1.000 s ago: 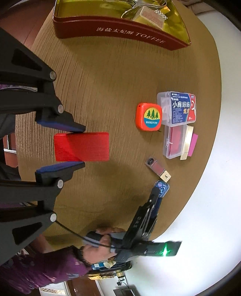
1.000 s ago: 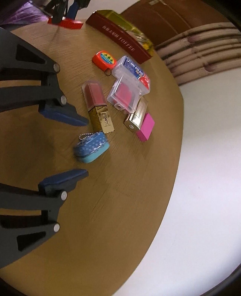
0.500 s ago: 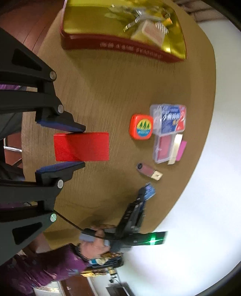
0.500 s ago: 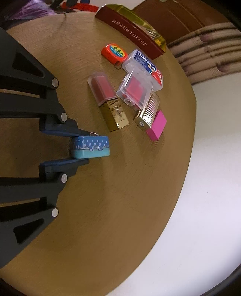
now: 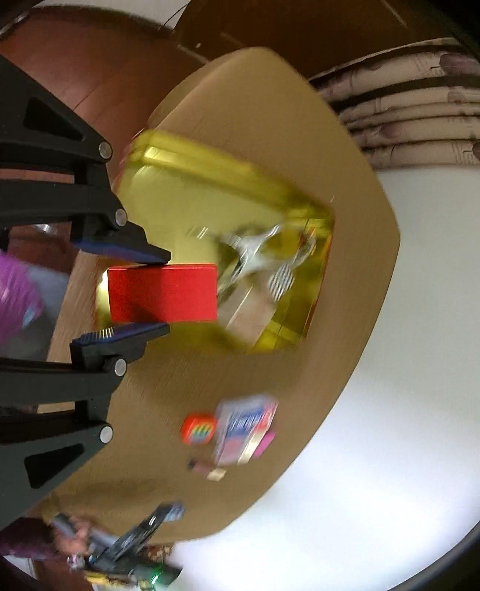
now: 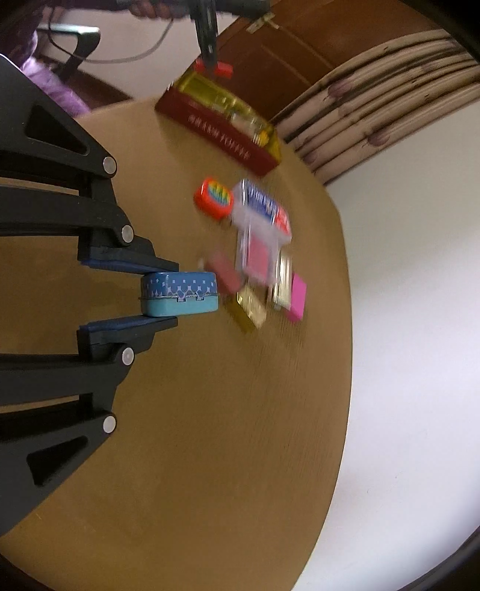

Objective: Organize rigid objects
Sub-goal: 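Release the red block in the gold tray with left tool while right tool places blue tin there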

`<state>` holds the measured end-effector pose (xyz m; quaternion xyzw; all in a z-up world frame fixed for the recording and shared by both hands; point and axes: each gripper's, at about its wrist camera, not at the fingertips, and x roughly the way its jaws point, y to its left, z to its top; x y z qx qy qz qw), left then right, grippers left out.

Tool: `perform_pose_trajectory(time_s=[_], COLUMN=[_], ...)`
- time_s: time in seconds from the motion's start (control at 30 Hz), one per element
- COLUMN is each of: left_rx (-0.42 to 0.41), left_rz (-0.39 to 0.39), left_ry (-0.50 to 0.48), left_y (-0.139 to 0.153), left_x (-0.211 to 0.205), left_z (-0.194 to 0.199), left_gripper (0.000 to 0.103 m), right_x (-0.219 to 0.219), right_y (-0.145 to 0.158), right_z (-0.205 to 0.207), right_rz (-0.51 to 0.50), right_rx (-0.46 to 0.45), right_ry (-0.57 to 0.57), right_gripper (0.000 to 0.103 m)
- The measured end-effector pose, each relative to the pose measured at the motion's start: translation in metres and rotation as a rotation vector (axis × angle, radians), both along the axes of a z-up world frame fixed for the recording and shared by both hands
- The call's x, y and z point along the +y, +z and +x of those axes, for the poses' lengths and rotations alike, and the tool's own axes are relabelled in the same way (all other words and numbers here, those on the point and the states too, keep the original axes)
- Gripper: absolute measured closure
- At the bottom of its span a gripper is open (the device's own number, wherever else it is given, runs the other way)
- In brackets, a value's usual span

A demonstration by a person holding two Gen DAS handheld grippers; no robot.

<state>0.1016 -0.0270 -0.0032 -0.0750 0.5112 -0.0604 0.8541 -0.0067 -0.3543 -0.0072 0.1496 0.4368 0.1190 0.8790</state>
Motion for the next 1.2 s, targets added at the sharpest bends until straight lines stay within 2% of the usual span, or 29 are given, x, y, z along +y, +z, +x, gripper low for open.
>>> perform_pose_trajectory(time_s=[0.07,0.23,0.47,0.6,0.77,0.93,1.0,1.13,1.2], left_rx=[0.0,0.048,0.048,0.041,0.028,-0.093,-0.112,-0.11,-0.124], left_rz=[0.058,0.097,0.171,0.177,0.215,0.323,0.283,0.037,0.002], left_ry=[0.01,0.046,0.036,0.025,0.028,0.064,0.089,0.153,0.178], left_y=[-0.008,-0.035,-0.063,-0.073,-0.072,-0.059,-0.051,-0.039,-0.038], left_x=[0.009,0.029,0.036,0.037,0.036,0.026,0.031,0.056,0.062], left_z=[0.018,0.059,0.09,0.091,0.086,0.059,0.047,0.015,-0.003], left_gripper=[0.071,0.071,0.071,0.071,0.071,0.068,0.065,0.063,0.062], right_x=[0.012,0.041,0.085,0.112,0.155,0.201,0.218,0.24,0.247], right_y=[0.003,0.007,0.016,0.027,0.039,0.035,0.026,0.008,-0.002], right_z=[-0.001,-0.002,0.023,0.054,0.105,0.161,0.184,0.215,0.227], right_rz=[0.023,0.05,0.097,0.134,0.131,0.104,0.09,0.076,0.075], right_rx=[-0.006,-0.003,0.004,-0.004,-0.017,-0.003,0.022,0.057,0.077], right_ry=[0.0,0.022,0.097,0.151,0.248,0.325,0.334,0.337,0.33], right_gripper=[0.084,0.084,0.084,0.084,0.084,0.084,0.084,0.084,0.084])
